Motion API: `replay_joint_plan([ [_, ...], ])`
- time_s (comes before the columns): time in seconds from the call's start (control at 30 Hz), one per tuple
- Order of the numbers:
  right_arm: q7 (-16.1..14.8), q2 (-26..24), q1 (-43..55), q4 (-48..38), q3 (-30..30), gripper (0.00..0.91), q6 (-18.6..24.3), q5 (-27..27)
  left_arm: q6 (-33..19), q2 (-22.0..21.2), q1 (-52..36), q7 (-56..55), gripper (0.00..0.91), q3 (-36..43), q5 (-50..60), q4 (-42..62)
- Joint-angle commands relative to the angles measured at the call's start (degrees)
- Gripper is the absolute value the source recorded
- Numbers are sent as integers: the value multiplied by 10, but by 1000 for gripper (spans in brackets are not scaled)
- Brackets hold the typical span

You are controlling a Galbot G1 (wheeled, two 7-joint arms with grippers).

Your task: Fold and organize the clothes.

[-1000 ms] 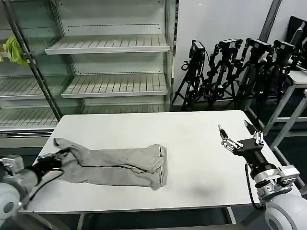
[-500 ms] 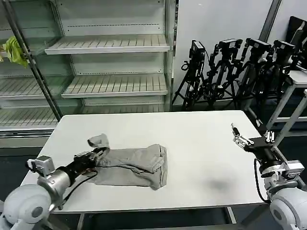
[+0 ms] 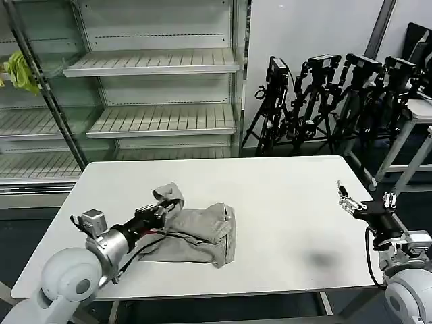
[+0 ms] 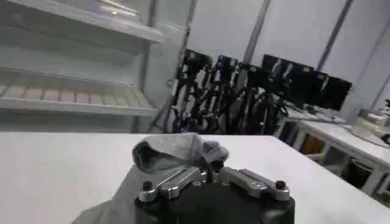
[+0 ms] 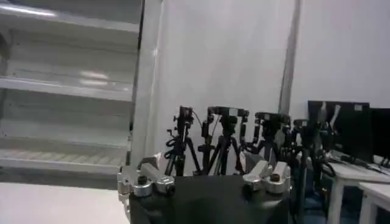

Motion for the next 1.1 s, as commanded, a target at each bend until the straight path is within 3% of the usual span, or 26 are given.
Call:
replay_joint_plan([
  [0.03, 1, 4, -15, -9, 8, 907, 3, -2, 0, -8, -32, 3, 40, 58, 14, -3],
  [0.63, -1, 25, -24, -9, -1, 907, 3, -17, 0, -7, -31, 8, 71, 87, 35, -8],
  [0.67, -1, 26, -24, -9, -2, 907, 3, -17, 0, -8, -34, 9, 222, 88, 37, -7],
  [0.7, -1, 26, -24, -9, -2, 907, 3, -18, 0, -9, -36, 9, 907, 91, 37, -4],
  [1.1, -6, 35, -26, -12, -6, 907, 2, -27, -1, -21, -54, 19, 907, 105, 62, 3],
])
